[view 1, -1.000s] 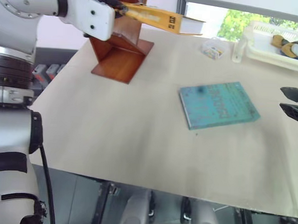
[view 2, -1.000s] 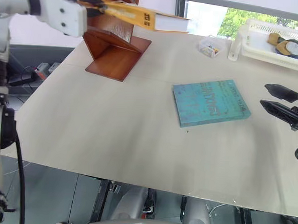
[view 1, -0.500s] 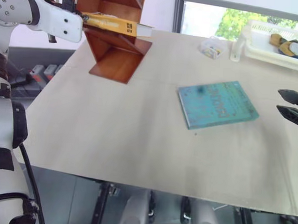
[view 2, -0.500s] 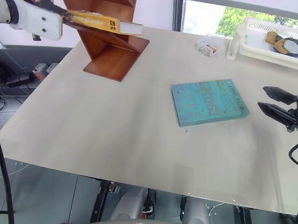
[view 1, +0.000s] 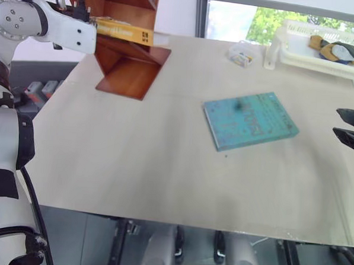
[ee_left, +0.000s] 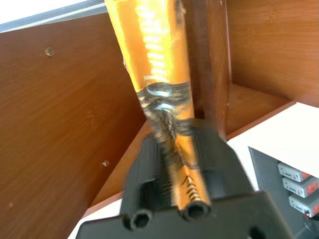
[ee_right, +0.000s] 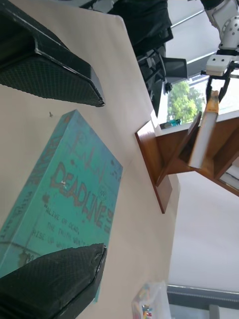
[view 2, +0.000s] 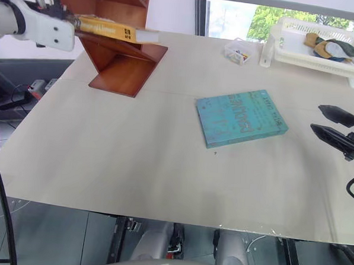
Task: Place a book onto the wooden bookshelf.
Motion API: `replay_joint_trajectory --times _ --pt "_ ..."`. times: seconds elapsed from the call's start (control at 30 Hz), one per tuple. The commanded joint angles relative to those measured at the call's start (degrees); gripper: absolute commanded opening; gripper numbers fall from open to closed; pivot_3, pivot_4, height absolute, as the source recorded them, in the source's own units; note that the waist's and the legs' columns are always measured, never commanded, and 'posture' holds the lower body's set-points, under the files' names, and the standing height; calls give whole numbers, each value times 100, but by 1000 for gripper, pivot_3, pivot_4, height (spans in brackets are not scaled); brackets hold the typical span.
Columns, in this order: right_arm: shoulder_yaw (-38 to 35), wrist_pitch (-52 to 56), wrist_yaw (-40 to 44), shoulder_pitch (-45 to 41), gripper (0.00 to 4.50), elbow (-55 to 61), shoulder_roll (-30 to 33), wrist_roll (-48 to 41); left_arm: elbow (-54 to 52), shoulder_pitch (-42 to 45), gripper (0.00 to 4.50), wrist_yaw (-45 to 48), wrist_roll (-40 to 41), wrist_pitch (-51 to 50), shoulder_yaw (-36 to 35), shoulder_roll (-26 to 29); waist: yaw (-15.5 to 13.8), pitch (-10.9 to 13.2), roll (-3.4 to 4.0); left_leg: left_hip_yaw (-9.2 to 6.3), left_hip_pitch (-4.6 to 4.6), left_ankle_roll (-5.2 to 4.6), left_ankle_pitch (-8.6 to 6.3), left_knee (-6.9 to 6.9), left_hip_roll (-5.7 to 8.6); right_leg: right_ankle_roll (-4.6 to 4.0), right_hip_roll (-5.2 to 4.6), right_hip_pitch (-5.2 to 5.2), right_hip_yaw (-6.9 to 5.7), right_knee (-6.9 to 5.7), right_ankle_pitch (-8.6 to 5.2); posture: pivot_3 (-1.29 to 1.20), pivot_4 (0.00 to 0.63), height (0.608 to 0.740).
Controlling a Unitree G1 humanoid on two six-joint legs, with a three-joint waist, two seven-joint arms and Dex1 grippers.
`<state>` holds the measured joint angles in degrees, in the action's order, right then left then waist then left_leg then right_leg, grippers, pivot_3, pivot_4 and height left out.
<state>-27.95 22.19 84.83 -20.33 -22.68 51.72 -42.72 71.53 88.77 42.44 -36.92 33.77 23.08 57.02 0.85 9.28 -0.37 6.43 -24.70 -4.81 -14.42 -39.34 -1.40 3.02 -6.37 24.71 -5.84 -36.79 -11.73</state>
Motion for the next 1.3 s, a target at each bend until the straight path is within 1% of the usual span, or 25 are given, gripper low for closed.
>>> replay_joint_trajectory --times 0.03,0.07,0.27,0.37,0.43,0.53,0.57,0.63,0.7,0.77,0.8,0.87,0.9,0.93,0.97,1.03,1.07,1.13,1.2,1.3 --pt "-191 -88 13 -6 4500 162 72 -58 60 225 3231 128 -20 -428 -42 161 -8 0 0 4 0 0 0 0 0 0 0 1 3 0 0 0 150 712" --pt "-174 -99 14 -17 4500 151 66 -47 62 205 3689 157 -98 -539 18 178 -10 0 -1 6 0 -1 0 0 0 0 0 2 6 0 0 0 150 712" --pt "-112 -133 -6 -64 4500 135 29 -17 -13 248 3689 107 -373 -726 204 330 -23 4 -8 9 -3 -1 -1 0 0 -2 0 7 10 0 1 0 150 712" --pt "-108 -136 2 -73 4500 124 31 -18 -63 274 3689 267 -113 -690 -17 361 -23 5 -10 9 -4 -1 -1 0 -1 -2 0 8 11 0 2 0 150 712" --pt "-110 -135 5 -66 4500 127 30 -18 -70 186 3689 652 425 -677 -412 290 -28 7 -13 9 -4 -1 -1 -1 -1 -4 -1 8 10 0 3 0 150 712" --pt "-131 -70 34 55 4500 193 52 -38 -192 -174 3689 1782 1678 -841 -1326 188 -22 6 -12 9 -4 -1 -1 -4 -2 -15 -5 8 9 -1 9 0 150 712" --pt "-142 -51 52 125 4500 222 68 -37 -313 -337 3689 2159 2079 -991 -1616 186 -21 6 -12 12 0 -1 -1 -4 -2 -16 -9 8 10 -4 9 0 150 712" --pt "-151 -50 65 250 4500 274 109 -3 -677 -712 3689 2875 2991 -1646 -2266 147 -10 5 -11 13 1 0 0 -4 -2 -16 -8 8 9 -6 10 0 150 712" --pt "-161 -75 66 327 4500 263 169 42 -1318 -1338 3689 3359 3774 -2560 -2800 135 9 5 -11 14 0 0 0 -6 -4 -16 -7 9 9 -10 10 0 150 712" --pt "-130 -182 93 397 4500 191 256 182 -2312 -2345 3689 3540 4347 -3547 -3168 141 27 1 -4 18 3 1 0 -10 -6 -16 -5 9 15 -16 10 0 150 712" --pt "-87 -264 128 442 4500 137 308 292 -2943 -3014 3689 3504 4623 -4039 -3363 90 49 -10 16 20 5 0 0 -10 -6 -15 -4 8 18 -13 11 0 150 712" --pt "10 -433 178 530 4500 35 385 497 -4315 -4372 3689 3329 5223 -5038 -3768 -88 60 -12 16 32 27 0 0 -6 -2 -14 -13 2 38 -25 10 0 150 712" --pt "42 -502 201 547 4500 -24 412 567 -4864 -4839 3689 3206 5474 -5435 -3936 -177 72 -13 17 31 22 1 1 -6 -12 -14 -2 2 33 -11 12 0 150 712" --pt "79 -626 170 567 4500 -76 418 670 -5407 -5349 3689 2978 5737 -5840 -4130 -356 81 -12 15 32 33 1 0 -8 -11 -15 -4 -7 43 -22 11 0 150 712" --pt "103 -760 130 578 4500 -137 411 767 -5873 -5791 3689 2682 5926 -6156 -4291 -559 70 -8 7 31 42 1 0 -8 -12 -16 -4 -16 42 -20 10 0 150 712" --pt "106 -903 66 626 4500 -224 368 872 -6605 -6720 3689 2176 5920 -6293 -4366 -925 63 -6 0 21 40 3 0 -10 -16 -16 0 -23 33 -13 11 0 150 712" --pt "90 -920 50 653 4500 -243 347 874 -6846 -7006 3689 1918 5892 -6346 -4377 -1073 49 -4 -2 22 50 4 0 -9 -18 -17 -1 -33 36 -8 11 0 150 712" --pt "40 -945 7 744 4500 -238 297 863 -7290 -7353 3689 1529 6141 -6680 -4473 -1374 3 -4 -3 19 92 7 -2 -3 -19 -19 -15 -72 33 -3 10 0 150 712" --pt "-2 -1028 -45 832 4500 -249 264 876 -7614 -7547 3689 1236 6344 -6849 -4532 -1612 -36 -6 -4 2 95 43 -9 -2 -20 -43 -36 -80 30 0 2 0 150 712" --pt "-143 -1215 -207 885 4500 -331 206 874 -7929 -7694 3689 799 6489 -6850 -4540 -1993 -56 -13 6 -8 97 54 -3 -1 -18 -51 -43 -86 25 0 4 0 150 712"
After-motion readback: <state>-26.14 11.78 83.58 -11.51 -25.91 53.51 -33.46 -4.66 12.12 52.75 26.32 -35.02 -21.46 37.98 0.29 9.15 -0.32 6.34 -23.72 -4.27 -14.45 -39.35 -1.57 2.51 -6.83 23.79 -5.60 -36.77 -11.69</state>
